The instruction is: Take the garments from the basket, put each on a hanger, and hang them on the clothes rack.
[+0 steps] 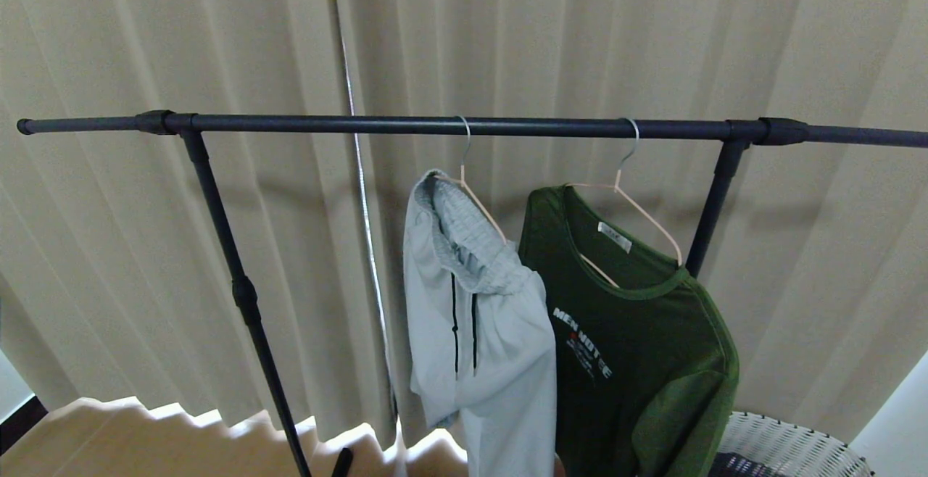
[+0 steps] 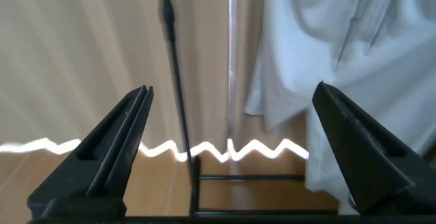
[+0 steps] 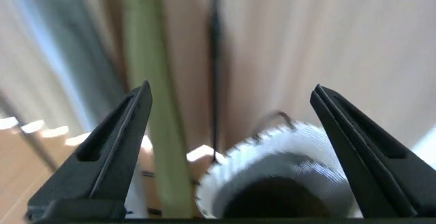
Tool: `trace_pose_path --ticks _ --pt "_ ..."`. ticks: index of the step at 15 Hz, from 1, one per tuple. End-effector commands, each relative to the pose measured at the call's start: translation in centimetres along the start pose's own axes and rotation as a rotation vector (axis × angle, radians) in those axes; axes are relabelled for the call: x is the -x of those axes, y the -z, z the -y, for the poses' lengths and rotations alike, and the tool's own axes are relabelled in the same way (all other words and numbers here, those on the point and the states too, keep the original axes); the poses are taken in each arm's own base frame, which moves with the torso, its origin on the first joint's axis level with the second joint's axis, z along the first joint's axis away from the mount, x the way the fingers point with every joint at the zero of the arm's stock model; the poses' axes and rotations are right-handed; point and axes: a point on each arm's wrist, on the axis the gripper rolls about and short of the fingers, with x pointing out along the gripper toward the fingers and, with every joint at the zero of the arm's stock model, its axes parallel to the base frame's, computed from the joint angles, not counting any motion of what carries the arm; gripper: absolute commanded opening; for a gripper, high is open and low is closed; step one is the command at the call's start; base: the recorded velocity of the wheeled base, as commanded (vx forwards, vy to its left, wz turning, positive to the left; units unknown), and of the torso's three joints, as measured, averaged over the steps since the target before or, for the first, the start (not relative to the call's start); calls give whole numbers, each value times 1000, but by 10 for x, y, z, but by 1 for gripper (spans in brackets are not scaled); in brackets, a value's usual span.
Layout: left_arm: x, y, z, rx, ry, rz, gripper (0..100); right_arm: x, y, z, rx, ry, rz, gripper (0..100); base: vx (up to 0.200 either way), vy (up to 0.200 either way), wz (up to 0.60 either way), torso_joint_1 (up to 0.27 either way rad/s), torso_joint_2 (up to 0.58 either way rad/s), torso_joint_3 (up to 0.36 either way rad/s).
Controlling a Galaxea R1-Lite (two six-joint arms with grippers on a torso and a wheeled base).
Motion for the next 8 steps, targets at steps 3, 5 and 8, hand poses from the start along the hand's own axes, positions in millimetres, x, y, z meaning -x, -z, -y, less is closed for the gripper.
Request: trace_pose_path --ticks 3,5,8 --pt "3 3 -1 16 -114 51 100 -5 8 0 9 -51 -2 100 0 0 0 0 0 0" --pt "3 3 -3 57 -190 62 100 -5 8 0 6 -50 0 100 0 0 0 0 0 0" --pt "2 3 -3 88 -191 68 100 -6 10 2 9 55 2 100 0 0 0 0 0 0"
